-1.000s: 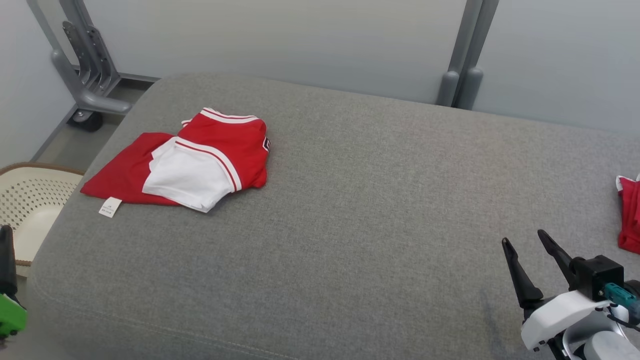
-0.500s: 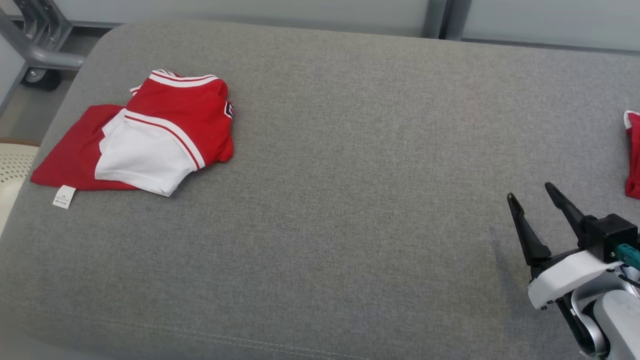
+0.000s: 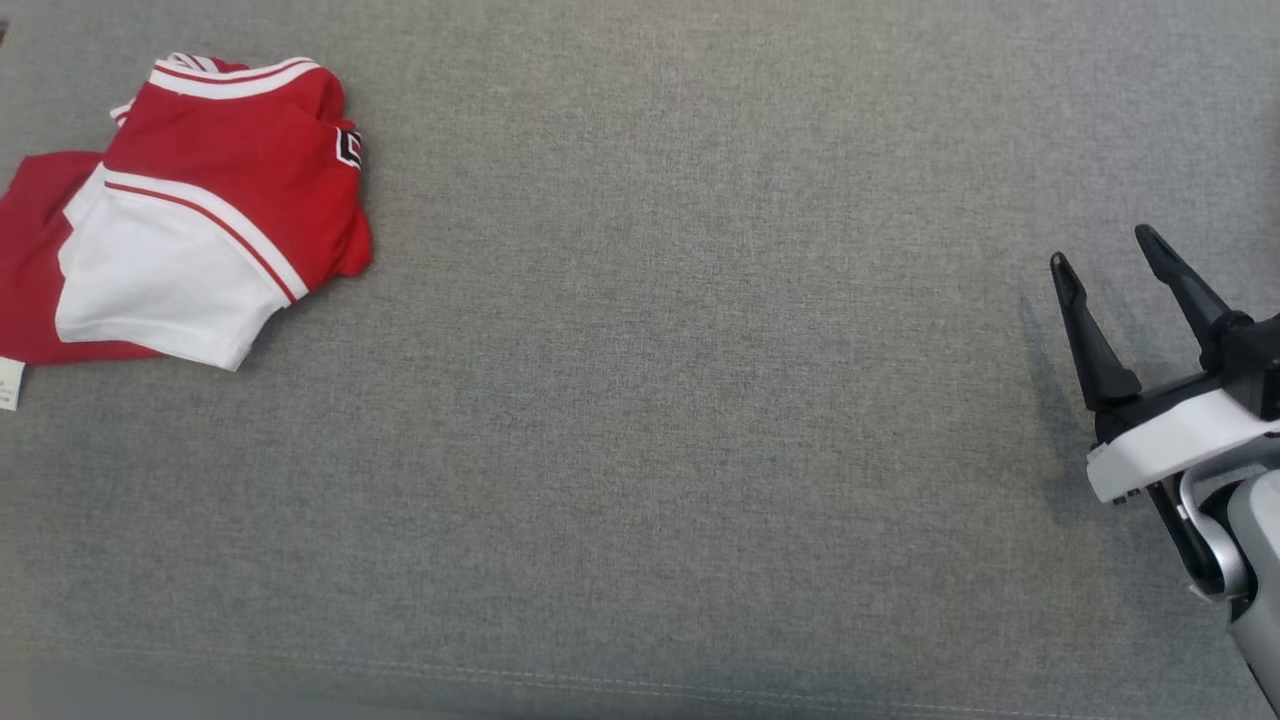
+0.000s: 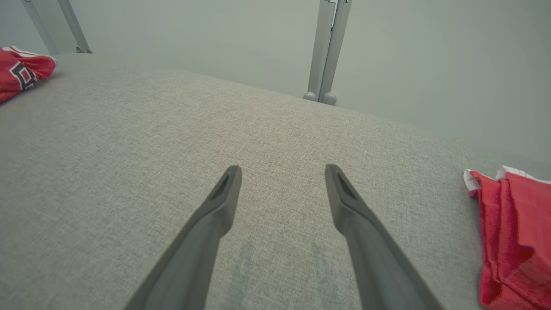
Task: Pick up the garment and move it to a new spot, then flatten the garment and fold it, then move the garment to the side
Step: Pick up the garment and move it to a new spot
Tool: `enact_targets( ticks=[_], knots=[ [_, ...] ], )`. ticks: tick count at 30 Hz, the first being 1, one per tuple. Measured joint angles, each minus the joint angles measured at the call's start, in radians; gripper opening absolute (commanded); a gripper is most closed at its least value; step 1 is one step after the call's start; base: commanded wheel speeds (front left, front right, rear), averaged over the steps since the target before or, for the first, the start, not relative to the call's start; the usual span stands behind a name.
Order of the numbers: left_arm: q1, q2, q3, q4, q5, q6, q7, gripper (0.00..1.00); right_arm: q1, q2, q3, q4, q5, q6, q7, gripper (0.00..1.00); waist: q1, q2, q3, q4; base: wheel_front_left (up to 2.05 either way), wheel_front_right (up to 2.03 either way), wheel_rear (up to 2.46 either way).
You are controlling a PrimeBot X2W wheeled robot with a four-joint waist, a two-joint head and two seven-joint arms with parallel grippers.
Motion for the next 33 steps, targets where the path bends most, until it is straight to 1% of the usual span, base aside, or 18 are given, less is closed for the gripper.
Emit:
enact_targets(
  ticks=[3,4,5,8,14,15,21,22,23,24,27,31,32,33],
  knots=[
    [-0.021,-0.016,-0.018,0.015,-0.006,0.0,0.017,1.0,-0.035,-0.003,-0.006,-0.015,0.0,0.007,0.001,1.0,0.0,0.0,0.044,-0.007,0.0,0.0,0.0],
    [-0.021,-0.016,-0.018,0.015,-0.006,0.0,0.017,1.0,-0.035,-0.003,-0.006,-0.015,0.0,0.007,0.001,1.0,0.0,0.0,0.044,-0.007,0.0,0.0,0.0],
    [-0.033,-0.035,-0.017,0.03,-0.018,0.0,0.025,1.0,-0.057,-0.011,-0.011,-0.025,-0.003,0.007,0.009,1.0,0.0,0.0,0.073,-0.01,0.0,0.0,0.0],
    [-0.049,-0.044,-0.018,0.041,-0.032,0.0,0.034,1.0,-0.081,-0.023,-0.016,-0.033,-0.01,0.008,0.011,1.0,0.0001,0.0,0.102,-0.013,0.0,0.0,0.0],
    [-0.097,-0.095,-0.036,0.104,-0.039,0.0,0.033,1.0,-0.122,-0.035,-0.032,-0.028,-0.017,0.008,0.01,1.0,0.0001,0.0,0.176,-0.022,0.0,0.0,0.0],
    [-0.102,-0.103,-0.039,0.131,-0.039,0.0,0.033,1.0,-0.126,-0.034,-0.031,-0.028,-0.018,0.008,0.01,1.0,0.0001,0.0,0.194,-0.026,0.0,0.0,0.0],
    [-0.105,-0.141,-0.049,0.192,-0.037,0.0,0.022,1.0,-0.137,-0.038,-0.039,-0.017,-0.018,0.008,0.007,1.0,0.0001,0.0,0.221,-0.036,0.0,0.0,0.0],
    [-0.107,-0.147,-0.05,0.197,-0.037,0.0,0.023,0.84,-0.137,-0.039,-0.04,-0.013,-0.018,0.008,0.007,1.0,0.0001,0.0,0.22,-0.036,0.0,0.0,0.0],
    [-0.109,-0.151,-0.051,0.201,-0.038,0.0,0.023,0.33,-0.137,-0.039,-0.041,-0.01,-0.018,0.008,0.007,1.0,0.0001,0.0,0.218,-0.036,0.0,0.0,0.0],
    [-0.114,-0.154,-0.053,0.208,-0.038,0.0,0.023,0.0,-0.137,-0.039,-0.042,-0.006,-0.018,0.007,0.007,1.0,0.0001,0.0,0.216,-0.036,0.0,0.0,0.0],
    [-0.129,-0.165,-0.076,0.214,-0.047,-0.005,0.034,0.0,-0.137,-0.039,-0.043,0.008,-0.018,0.007,0.006,1.0,0.0001,0.0,0.207,-0.033,0.0,0.0,0.0],
    [-0.147,-0.183,-0.107,0.194,-0.047,-0.039,0.047,0.0,-0.137,-0.033,-0.038,0.024,-0.018,0.007,-0.002,1.0,0.0001,0.0,0.188,-0.03,0.0,0.0,0.0],
    [-0.156,-0.189,-0.117,0.183,-0.047,-0.05,0.047,0.0,-0.137,-0.029,-0.034,0.028,-0.018,0.007,-0.002,1.0,0.0001,0.0,0.183,-0.029,0.0,0.0,0.0],
    [-0.18,-0.188,-0.148,0.147,-0.046,-0.092,0.051,0.0,-0.136,-0.021,-0.023,0.043,-0.018,0.008,-0.002,1.0,0.0001,0.0,0.164,-0.026,0.0,0.0,0.0]
  ],
)
